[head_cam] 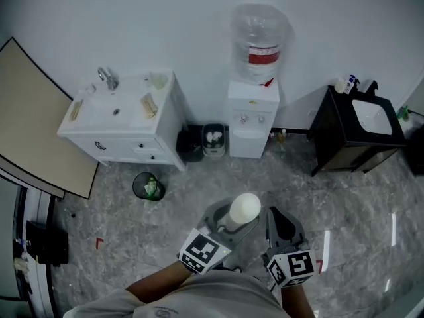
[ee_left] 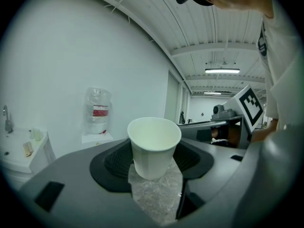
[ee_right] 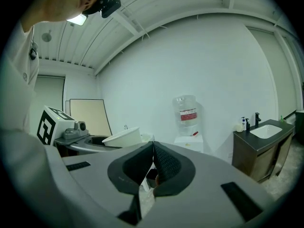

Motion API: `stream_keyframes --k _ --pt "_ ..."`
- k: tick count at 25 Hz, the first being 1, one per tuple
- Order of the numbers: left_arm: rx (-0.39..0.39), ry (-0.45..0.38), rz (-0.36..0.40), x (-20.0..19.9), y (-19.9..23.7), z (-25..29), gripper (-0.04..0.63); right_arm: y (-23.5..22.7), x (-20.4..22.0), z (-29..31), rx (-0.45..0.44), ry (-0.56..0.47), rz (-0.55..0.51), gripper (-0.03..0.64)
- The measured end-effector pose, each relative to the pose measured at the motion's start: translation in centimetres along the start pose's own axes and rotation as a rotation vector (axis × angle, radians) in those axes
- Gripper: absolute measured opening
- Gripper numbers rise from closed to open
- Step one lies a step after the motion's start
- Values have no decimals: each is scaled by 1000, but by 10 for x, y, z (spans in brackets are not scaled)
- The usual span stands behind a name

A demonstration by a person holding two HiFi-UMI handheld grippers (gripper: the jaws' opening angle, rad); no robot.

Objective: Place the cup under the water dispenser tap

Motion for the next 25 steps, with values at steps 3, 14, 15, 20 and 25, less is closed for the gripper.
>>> stream_keyframes --k 3,14,15,20,25 --pt "29 7 3 -15 45 21 267 -10 -12 46 36 -7 18 17" --pt "110 -8 20 -38 153 107 267 -65 -36 153 80 3 18 17" --pt "112 -10 16 -37 160 117 267 -73 -35 162 79 5 19 17" --pt "104 -27 7 -34 194 176 267 -129 -34 212 63 8 12 17" --pt "77 -48 1 -35 227 248 267 -197 -33 273 -5 21 -1 17"
Point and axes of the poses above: the fingertips, and each gripper's own axes: z forward along the fingers, y to its left, x out of its underside, the point moved 10 cm from there along -z, backward along the fingers, and after that the axes turned 7 degrees about -z, right-handed, at the moved point
